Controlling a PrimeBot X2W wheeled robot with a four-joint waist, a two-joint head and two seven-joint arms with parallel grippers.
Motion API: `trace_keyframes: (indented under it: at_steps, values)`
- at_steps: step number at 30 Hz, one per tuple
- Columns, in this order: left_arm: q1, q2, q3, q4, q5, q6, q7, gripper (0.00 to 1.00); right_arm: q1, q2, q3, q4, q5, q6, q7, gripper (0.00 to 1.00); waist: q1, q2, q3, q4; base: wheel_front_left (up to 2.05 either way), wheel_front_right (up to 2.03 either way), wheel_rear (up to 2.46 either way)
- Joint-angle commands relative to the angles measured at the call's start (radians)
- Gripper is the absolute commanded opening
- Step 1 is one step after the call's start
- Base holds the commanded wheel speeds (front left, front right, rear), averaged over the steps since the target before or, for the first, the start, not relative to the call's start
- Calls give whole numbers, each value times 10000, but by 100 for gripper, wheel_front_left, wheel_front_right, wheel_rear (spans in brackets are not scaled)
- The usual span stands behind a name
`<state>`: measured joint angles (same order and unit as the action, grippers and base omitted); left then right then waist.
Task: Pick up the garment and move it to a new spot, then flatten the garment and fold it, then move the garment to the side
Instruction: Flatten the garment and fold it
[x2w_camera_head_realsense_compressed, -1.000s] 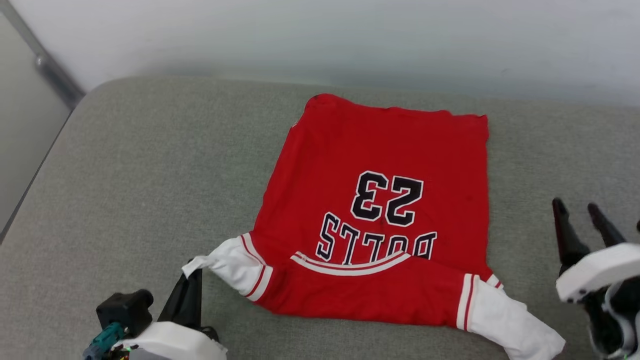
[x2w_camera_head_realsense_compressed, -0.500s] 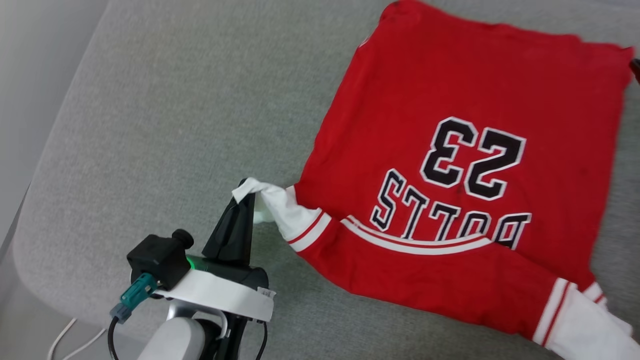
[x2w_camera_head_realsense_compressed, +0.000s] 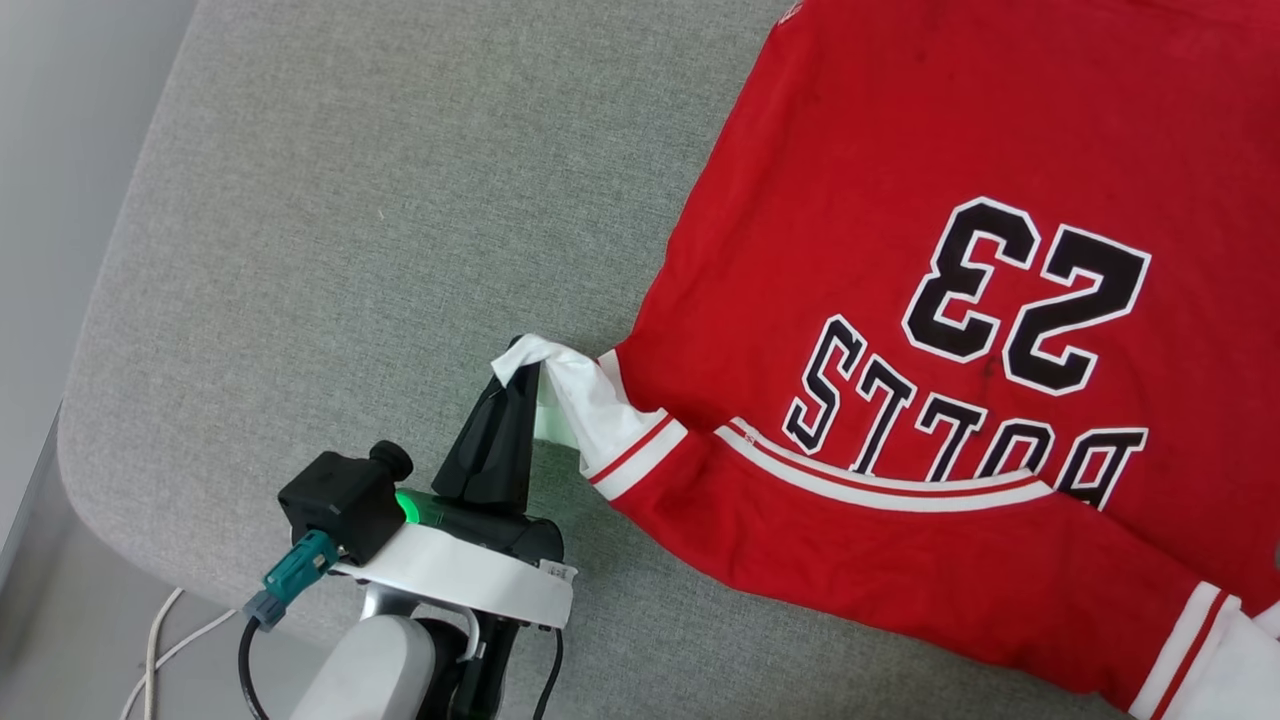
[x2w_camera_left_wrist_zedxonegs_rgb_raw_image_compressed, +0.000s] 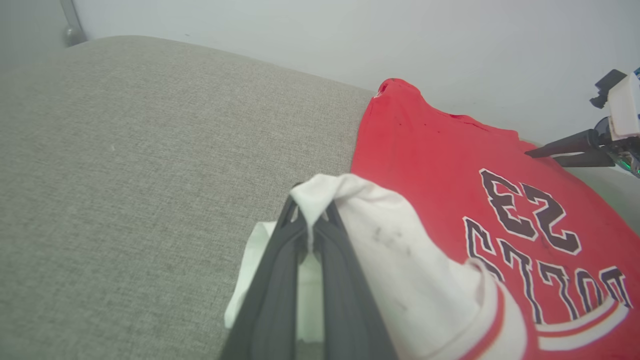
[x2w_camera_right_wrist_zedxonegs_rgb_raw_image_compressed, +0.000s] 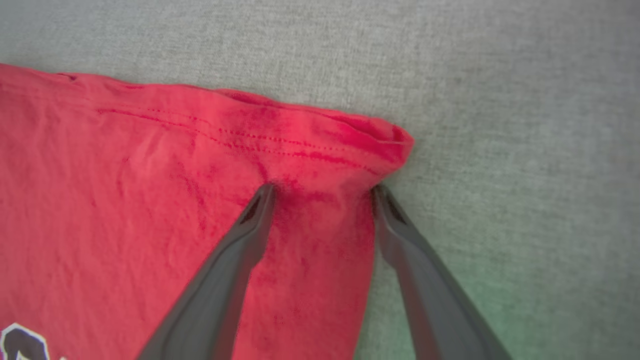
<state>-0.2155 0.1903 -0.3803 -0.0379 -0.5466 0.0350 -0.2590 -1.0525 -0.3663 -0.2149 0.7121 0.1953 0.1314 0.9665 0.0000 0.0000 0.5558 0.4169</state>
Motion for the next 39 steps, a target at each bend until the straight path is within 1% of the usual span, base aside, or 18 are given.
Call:
trace_keyframes:
  at_steps: [1, 2, 3, 4, 9, 14, 18, 24, 29, 32, 39]
  values:
    - [-153, -30, 33, 28, 50, -40, -54, 0, 1101, 418, 72, 768, -221, -13, 682, 85, 0, 0, 8, 8, 0, 0, 0]
    - [-162, -50, 40, 55, 62, -70, -54, 0, 1146, 428, 26, 683, -256, -13, 774, 39, 0, 0, 7, 22, 0, 0, 0]
    - [-171, -80, 47, 80, 60, -80, -59, 0, 1197, 418, -29, 603, -307, -13, 861, 7, 0, 0, 1, 39, 0, 0, 0]
    - [-167, -168, 46, 173, 81, -159, -67, 0, 1157, 399, -194, 260, -359, -10, 929, 0, 0, 0, -63, 110, 0, 0, 0]
    - [22, -228, 153, 387, 100, -218, -74, 0, 923, 123, -174, -725, -372, -10, 546, 0, 0, 0, -401, 95, 0, 0, 0]
    - [337, -39, 393, 709, 34, -99, -73, 0, 1177, -464, 345, -1886, -113, -10, 258, 0, 0, 0, -1078, -264, 0, 0, 0]
    - [658, 202, 749, 963, -86, 89, -47, 0, 2068, -778, 824, -2772, 436, -9, 212, 0, 0, 0, -1677, -835, 0, 0, 0]
    - [1094, 558, 1221, 1289, -302, 391, 122, 0, 4084, -884, 769, -4056, 1285, -9, -123, 0, 0, 0, -2559, -1816, 0, 0, 0]
    - [1631, 886, 1546, 1346, -448, 713, 377, 0, 6239, -493, 456, -5053, 1775, -9, -597, 0, 0, 0, -3266, -2685, 0, 0, 0]
    - [1942, 1045, 1726, 1373, -568, 856, 515, 0, 7626, -126, 144, -5527, 1899, -9, -915, 0, 0, 0, -3626, -3172, 0, 0, 0]
    - [2465, 1412, 2071, 1579, -815, 1031, 822, 0, 10569, 1005, -874, -6319, 2168, -10, -1713, 0, 0, 0, -4096, -3909, 0, 0, 0]
